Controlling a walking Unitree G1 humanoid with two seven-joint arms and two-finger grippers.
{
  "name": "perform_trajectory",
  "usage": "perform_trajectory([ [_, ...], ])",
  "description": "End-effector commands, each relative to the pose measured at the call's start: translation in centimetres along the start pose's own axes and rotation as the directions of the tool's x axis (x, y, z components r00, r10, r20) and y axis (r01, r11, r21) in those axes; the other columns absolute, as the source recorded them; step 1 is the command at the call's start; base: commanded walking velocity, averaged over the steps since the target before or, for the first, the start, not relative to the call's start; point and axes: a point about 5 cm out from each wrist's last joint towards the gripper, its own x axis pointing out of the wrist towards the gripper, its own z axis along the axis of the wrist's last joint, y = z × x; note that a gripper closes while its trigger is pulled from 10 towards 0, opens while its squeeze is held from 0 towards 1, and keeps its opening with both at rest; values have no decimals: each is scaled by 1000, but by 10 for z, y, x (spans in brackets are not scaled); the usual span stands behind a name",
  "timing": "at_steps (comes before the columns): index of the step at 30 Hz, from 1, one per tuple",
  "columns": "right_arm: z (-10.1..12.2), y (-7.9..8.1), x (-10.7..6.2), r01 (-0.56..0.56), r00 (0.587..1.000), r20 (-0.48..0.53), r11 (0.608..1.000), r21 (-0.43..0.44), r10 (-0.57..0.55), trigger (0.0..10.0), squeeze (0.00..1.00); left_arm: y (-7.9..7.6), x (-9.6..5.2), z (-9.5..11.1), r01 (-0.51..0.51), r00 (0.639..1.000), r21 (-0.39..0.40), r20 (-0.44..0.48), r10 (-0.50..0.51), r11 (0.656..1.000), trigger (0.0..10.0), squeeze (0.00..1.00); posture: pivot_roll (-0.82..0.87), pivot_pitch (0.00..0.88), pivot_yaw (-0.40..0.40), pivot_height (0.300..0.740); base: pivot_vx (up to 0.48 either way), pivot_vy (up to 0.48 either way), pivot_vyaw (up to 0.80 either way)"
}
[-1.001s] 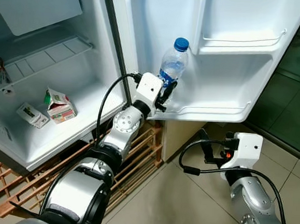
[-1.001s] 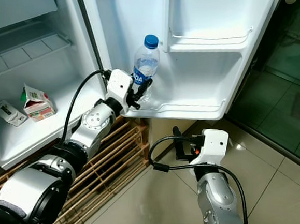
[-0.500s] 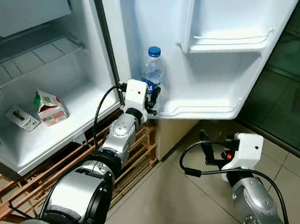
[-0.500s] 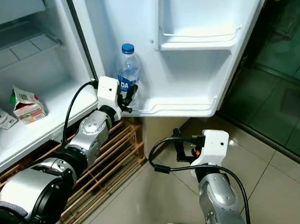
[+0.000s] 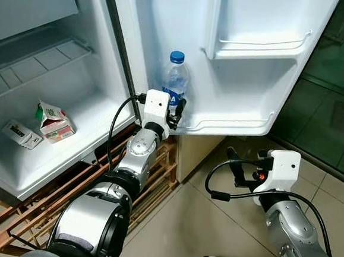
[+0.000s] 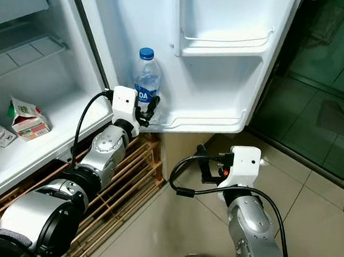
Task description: Restocking fridge
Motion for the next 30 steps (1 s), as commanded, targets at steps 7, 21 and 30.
perform_trajectory([
  [7,-1,3,4,-15,1000,-10,1000,13,15,10000,0,22,-6,-11,-120,991,-142,-77,110,983,10000,1000,-258,42,100,740,0,0,0],
  [21,-3,-1,7,-31,999,-18,1000,-4,30,10000,0,60,-28,-9,-171,984,-169,-70,162,971,10000,1000,-235,0,79,740,0,0,0],
  [30,-8,1,15,-68,997,-40,998,-11,67,10000,0,62,-62,-14,-114,992,-142,-64,106,983,10000,0,-190,0,52,740,0,0,0],
])
